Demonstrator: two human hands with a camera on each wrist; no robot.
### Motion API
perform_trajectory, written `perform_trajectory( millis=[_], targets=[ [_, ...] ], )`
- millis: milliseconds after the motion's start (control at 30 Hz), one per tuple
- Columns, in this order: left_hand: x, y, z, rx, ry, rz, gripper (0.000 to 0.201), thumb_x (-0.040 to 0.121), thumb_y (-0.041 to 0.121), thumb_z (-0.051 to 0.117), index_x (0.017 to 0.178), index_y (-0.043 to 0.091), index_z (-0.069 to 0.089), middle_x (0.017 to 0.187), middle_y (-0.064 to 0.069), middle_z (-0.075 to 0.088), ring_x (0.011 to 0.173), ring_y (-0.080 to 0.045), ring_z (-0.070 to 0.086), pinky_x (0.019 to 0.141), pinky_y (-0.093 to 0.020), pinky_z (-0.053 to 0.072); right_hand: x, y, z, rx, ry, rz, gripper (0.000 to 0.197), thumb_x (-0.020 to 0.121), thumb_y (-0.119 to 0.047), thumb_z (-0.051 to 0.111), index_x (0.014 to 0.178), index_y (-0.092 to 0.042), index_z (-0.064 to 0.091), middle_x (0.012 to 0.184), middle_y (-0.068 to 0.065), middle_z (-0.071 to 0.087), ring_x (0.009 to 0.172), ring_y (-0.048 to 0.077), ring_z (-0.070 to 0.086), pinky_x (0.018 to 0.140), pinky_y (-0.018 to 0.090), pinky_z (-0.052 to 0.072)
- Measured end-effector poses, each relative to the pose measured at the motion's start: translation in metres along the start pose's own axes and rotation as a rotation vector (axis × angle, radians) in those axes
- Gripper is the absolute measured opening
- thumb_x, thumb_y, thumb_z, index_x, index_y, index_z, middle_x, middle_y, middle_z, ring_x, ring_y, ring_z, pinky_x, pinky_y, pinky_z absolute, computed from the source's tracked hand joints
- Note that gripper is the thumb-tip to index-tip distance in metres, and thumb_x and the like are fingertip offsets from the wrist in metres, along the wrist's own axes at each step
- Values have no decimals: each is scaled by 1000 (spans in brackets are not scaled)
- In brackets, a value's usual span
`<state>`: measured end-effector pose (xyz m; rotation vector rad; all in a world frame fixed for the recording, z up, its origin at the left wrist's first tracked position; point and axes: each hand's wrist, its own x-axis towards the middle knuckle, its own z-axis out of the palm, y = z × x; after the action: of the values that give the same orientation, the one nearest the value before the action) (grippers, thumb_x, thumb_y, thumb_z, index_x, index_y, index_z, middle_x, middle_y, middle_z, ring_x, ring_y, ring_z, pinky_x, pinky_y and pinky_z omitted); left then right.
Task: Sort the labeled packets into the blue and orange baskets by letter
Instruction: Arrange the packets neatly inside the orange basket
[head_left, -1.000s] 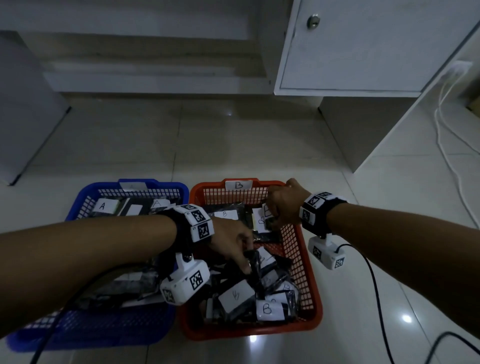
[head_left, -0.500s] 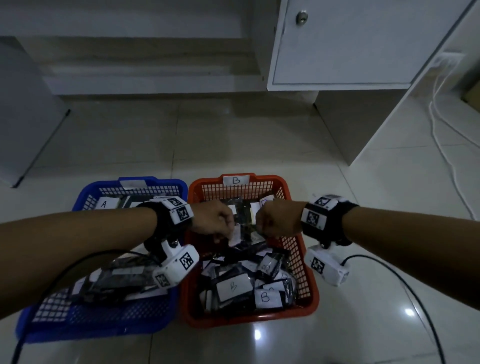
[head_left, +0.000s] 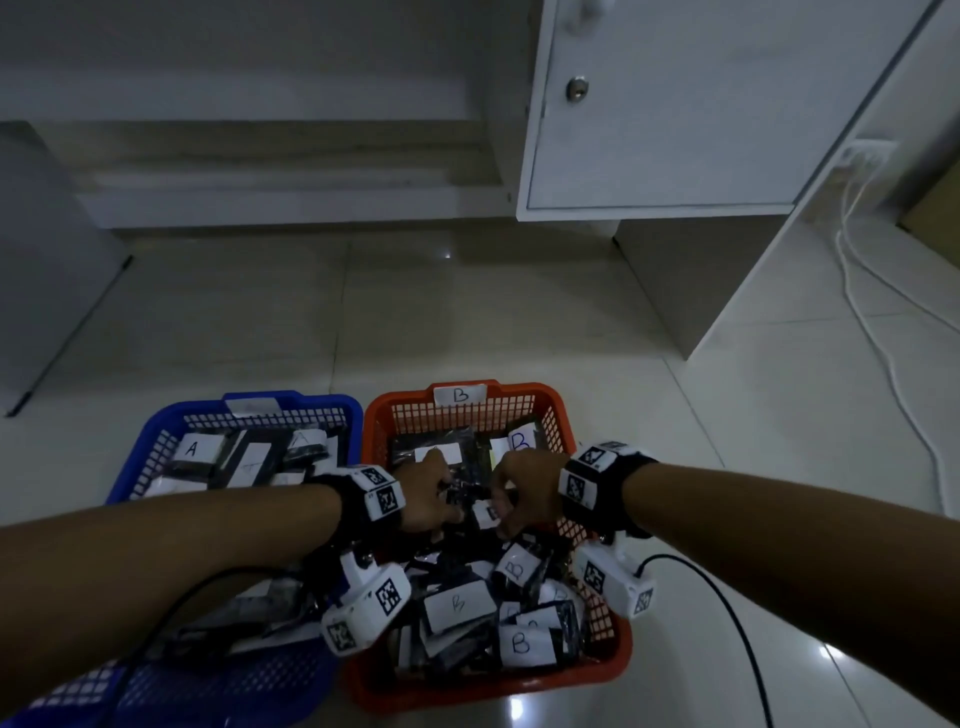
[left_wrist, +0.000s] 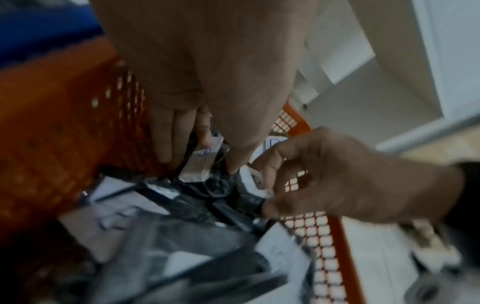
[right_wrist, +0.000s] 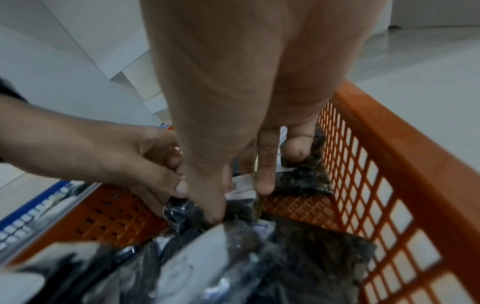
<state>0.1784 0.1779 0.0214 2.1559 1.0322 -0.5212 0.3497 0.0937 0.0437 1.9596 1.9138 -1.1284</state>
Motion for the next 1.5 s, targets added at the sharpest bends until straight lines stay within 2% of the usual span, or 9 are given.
perform_trajectory(
  millis=[233, 433, 700, 900, 1067, 1233, 1300, 1400, 1500],
  targets=[
    [-8, 11, -19, -179, 52, 1, 34, 78, 31, 81, 93, 19, 53, 88, 2, 66, 76, -12, 63, 59, -21, 48, -3, -4, -11, -74, -10, -29, 25, 73, -26, 85, 86, -23, 63, 96, -2, 68, 90, 20, 66, 80, 34, 58],
    [16, -2, -56, 129, 331, 235, 33, 77, 33, 78, 95, 24, 51, 98, 3, 45, 86, -23, 56, 72, -33, 48, 10, 9, -54, -164, 241, 99, 42, 74, -27, 85, 110, -15, 68, 111, 5, 67, 100, 25, 64, 82, 34, 55],
    [46, -10, -40, 321, 394, 397, 20, 81, 23, 74, 92, 14, 60, 111, -3, 50, 93, -24, 57, 71, -32, 46, 37, 15, -37, -337, 411, 62, 21, 76, -34, 76, 92, -21, 71, 95, 3, 71, 87, 26, 68, 76, 36, 58],
    [51, -11, -38, 330, 435, 375, 22, 86, 28, 72, 93, 12, 59, 111, -4, 49, 92, -22, 55, 70, -31, 44, 40, 24, -30, -298, 405, 50, 30, 84, -27, 74, 110, -13, 67, 121, 9, 59, 100, 30, 63, 84, 39, 54],
    [47, -3, -37, 417, 467, 378, 22, 88, 28, 70, 93, 9, 63, 106, -6, 58, 94, -23, 58, 72, -33, 49, 39, 29, -31, -240, 374, 62, 29, 85, -27, 75, 109, -12, 68, 115, 9, 60, 100, 29, 63, 80, 32, 49],
    [36, -9, -42, 410, 523, 419, 21, 84, 40, 70, 90, 20, 63, 103, 2, 58, 92, -19, 57, 68, -29, 44, 21, 36, -45, -383, 607, 94, 33, 89, -35, 66, 115, -15, 63, 112, 7, 58, 100, 27, 57, 83, 35, 44],
    [26, -8, -44, 279, 430, 449, 17, 85, 39, 70, 85, 24, 62, 93, 9, 61, 84, -13, 60, 70, -33, 52, 13, 45, -50, -337, 631, 215, 43, 86, -41, 67, 118, -15, 55, 114, 8, 52, 101, 26, 54, 85, 41, 49],
    [2, 7, -44, 100, 56, 434, 20, 84, 43, 73, 80, 25, 65, 83, 9, 67, 79, -9, 64, 76, -34, 56, -1, 53, -51, -258, 504, 294, 49, 85, -40, 68, 123, -16, 48, 116, 11, 49, 104, 31, 55, 87, 48, 52],
    [-28, 22, -34, 68, -235, 389, 37, 74, 61, 76, 86, 27, 68, 88, 7, 72, 84, -13, 68, 79, -33, 57, -11, 47, -51, -417, 569, 167, 44, 88, -41, 64, 125, -18, 54, 118, 7, 55, 104, 25, 54, 89, 42, 50]
  ],
)
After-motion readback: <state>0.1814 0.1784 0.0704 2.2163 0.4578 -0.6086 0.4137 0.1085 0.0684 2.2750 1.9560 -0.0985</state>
